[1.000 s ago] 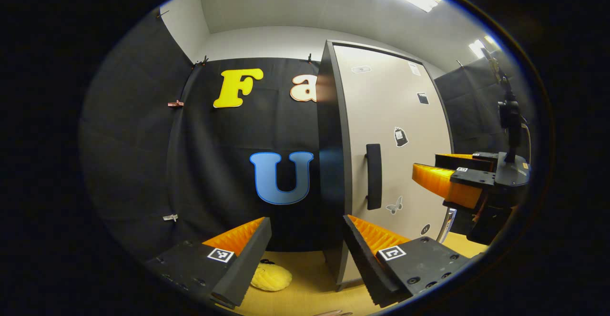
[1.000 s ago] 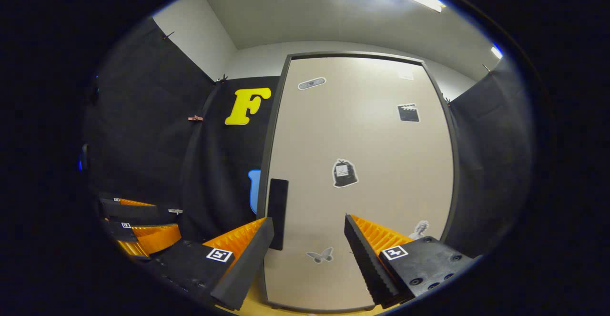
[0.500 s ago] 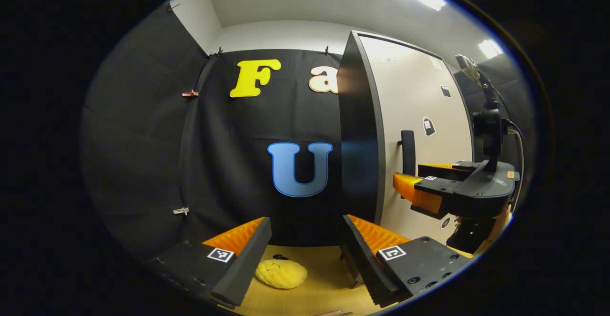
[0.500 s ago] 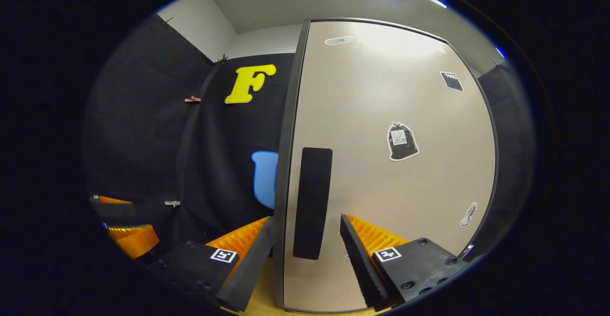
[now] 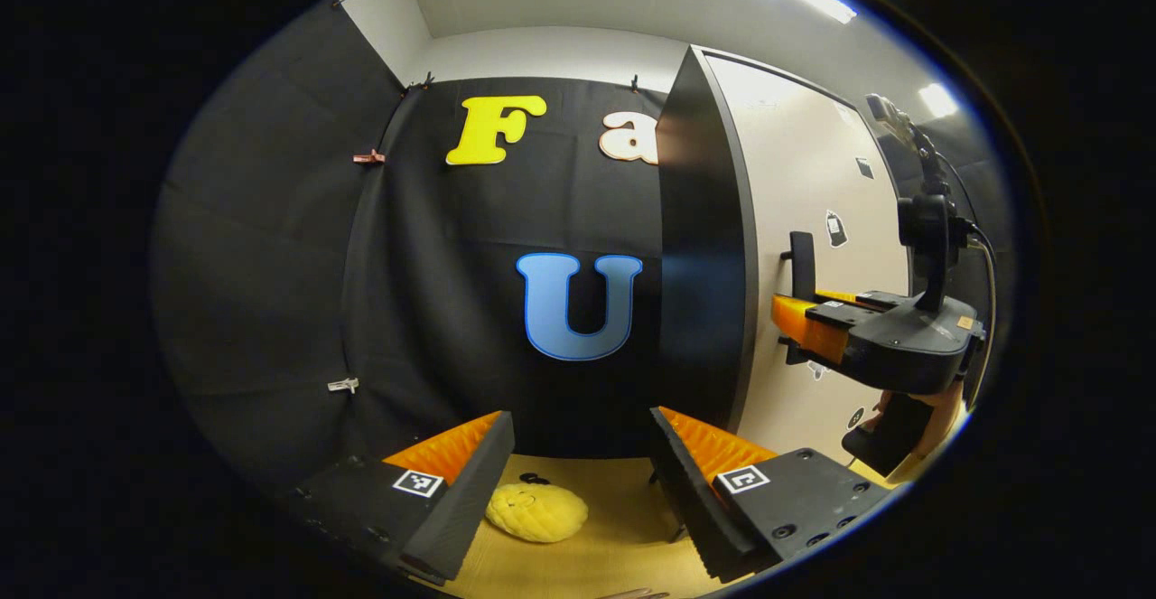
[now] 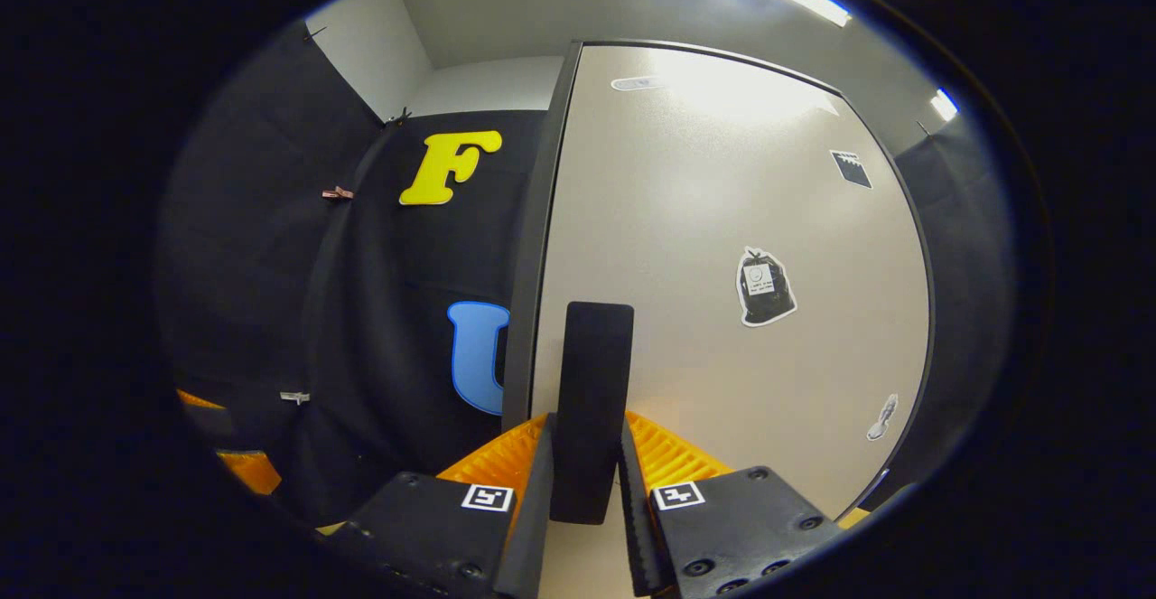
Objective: Open the cabinet door with the right hand, grasp the bottle in the cabinet with the left hand and place it on the coaster, then close the cabinet door with the right hand.
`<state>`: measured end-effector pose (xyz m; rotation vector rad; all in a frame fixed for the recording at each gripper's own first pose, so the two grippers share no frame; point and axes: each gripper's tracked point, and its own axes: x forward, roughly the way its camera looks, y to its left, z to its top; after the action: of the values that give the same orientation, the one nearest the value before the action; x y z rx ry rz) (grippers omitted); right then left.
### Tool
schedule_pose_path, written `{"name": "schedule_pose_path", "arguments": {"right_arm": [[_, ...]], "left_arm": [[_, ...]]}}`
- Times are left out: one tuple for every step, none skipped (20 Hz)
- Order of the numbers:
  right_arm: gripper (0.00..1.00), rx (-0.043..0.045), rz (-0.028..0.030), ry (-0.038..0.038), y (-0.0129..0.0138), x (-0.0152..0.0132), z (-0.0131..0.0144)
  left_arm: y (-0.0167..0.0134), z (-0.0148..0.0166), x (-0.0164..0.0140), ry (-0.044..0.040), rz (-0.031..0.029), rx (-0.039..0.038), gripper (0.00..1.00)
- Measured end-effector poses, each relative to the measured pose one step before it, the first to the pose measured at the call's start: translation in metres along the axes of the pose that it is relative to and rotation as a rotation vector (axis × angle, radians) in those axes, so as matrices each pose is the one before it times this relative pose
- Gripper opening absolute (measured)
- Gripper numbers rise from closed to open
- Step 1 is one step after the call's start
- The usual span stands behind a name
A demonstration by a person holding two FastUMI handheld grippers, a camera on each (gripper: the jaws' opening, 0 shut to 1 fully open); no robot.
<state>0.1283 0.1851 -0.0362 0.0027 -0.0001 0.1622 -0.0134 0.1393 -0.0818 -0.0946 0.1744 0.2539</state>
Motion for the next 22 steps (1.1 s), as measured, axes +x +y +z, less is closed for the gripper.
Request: {"name": "schedule_pose_path", "arguments": {"right_arm": [[0.41, 0.03099, 0.00398, 0.01313, -0.00186, 0.00686, -0.00232], [0.26, 0.01447, -0.00088, 0.01275, 0.00112, -0.00535, 0.00033], [0.31, -0.01069, 0.00848, 0.00934, 0.00067, -0.00005, 0.00015], [0.31, -0.00496, 0.00431, 0.00800, -0.00055, -0.00278, -0.00104], [0.24, 0.00873, 0.00046, 0.00202, 0.00073, -0.00006, 0.00083], [0.18, 0.00350, 0.00412, 0.00519, -0.00038, -0.00128, 0.00044], [0.18, 0.00227, 0.00699, 0.00796, 0.00062, -0.00187, 0.00060], [0.18, -0.00145, 0.01004, 0.00804, 0.00028, -0.00234, -0.00012], [0.18, -0.00225, 0.00850, 0.00314, 0.00065, -0.00307, 0.00088], [0.18, -0.00255, 0.00687, 0.00119, 0.00067, -0.00378, 0.00048], [0.18, -0.00415, 0.00733, -0.00795, 0.00064, -0.00464, 0.00174], [0.18, -0.00402, 0.01113, -0.00375, 0.00100, -0.00593, 0.00098], [0.18, 0.00262, 0.01168, 0.00029, 0.00054, -0.00647, 0.00127], [0.18, 0.00399, 0.01258, 0.00387, 0.00014, -0.00756, 0.00083], [0.18, 0.00944, 0.01350, 0.00136, -0.00199, -0.00977, 0.00059], [0.18, 0.01413, 0.01463, -0.00564, -0.00092, -0.01044, 0.00227], [0.18, 0.01195, 0.01597, -0.00773, -0.00132, -0.01028, 0.00292], [0.18, 0.00538, 0.01672, -0.00183, -0.00307, -0.00930, 0.00268], [0.18, 0.00180, 0.01665, 0.00025, -0.00077, -0.00927, 0.00175], [0.18, 0.00353, 0.01735, 0.00303, -0.00010, -0.00821, 0.00206], [0.18, 0.00819, 0.01874, 0.00192, 0.00053, -0.00935, 0.00214], [0.18, 0.01045, 0.01987, 0.00253, -0.00055, -0.00910, 0.00208]], "left_arm": [[0.00167, 0.00107, -0.00157, -0.00209, 0.00206, 0.00081, 0.94], [0.00087, -0.00012, -0.00124, -0.00112, 0.00148, -0.00056, 0.94], [0.00129, 0.00019, -0.00143, -0.00021, 0.00166, -0.00208, 0.94], [0.00049, -0.00062, -0.00243, -0.00026, 0.00052, -0.00243, 0.94], [-0.00012, 0.00020, -0.00196, -0.00023, -0.00185, -0.00114, 0.94], [0.00017, -0.00103, -0.00161, -0.00048, -0.00299, 0.00280, 0.94], [-0.00024, 0.00088, -0.00123, -0.00125, -0.00178, 0.00512, 0.94], [0.00044, 0.00175, -0.00166, -0.00250, -0.00255, 0.00670, 0.94], [-0.00021, 0.00189, -0.00228, -0.00144, -0.00472, 0.00338, 0.94], [0.00077, 0.00142, -0.00285, -0.00391, -0.00342, 0.00424, 0.94], [0.00019, 0.00219, -0.00323, -0.00484, -0.00155, 0.00635, 0.94], [-0.00204, 0.00095, -0.00333, -0.00356, -0.00071, 0.00874, 0.94], [-0.00237, 0.00181, -0.00383, -0.00004, 0.00263, 0.01072, 0.94], [-0.00391, 0.00108, -0.00493, -0.00065, 0.00335, 0.00942, 0.94], [-0.00482, 0.00266, -0.00396, -0.00452, -0.00133, 0.00575, 0.94], [-0.00682, 0.00286, -0.00501, -0.00575, -0.00354, 0.00344, 0.94], [-0.00800, 0.00388, -0.00508, -0.00650, -0.00562, 0.00441, 0.94], [-0.00655, 0.00206, -0.00533, -0.00347, -0.00033, 0.00808, 0.94], [-0.00579, 0.00181, -0.00467, -0.00038, 0.00677, 0.01028, 0.92], [-0.00555, 0.00108, -0.00530, 0.00381, 0.00944, 0.00904, 0.94], [-0.00061, -0.00160, -0.00006, 0.00359, 0.01247, 0.00488, 0.94], [-0.00189, 0.00277, 0.00036, 0.00115, 0.01035, 0.00076, 0.94]]}}
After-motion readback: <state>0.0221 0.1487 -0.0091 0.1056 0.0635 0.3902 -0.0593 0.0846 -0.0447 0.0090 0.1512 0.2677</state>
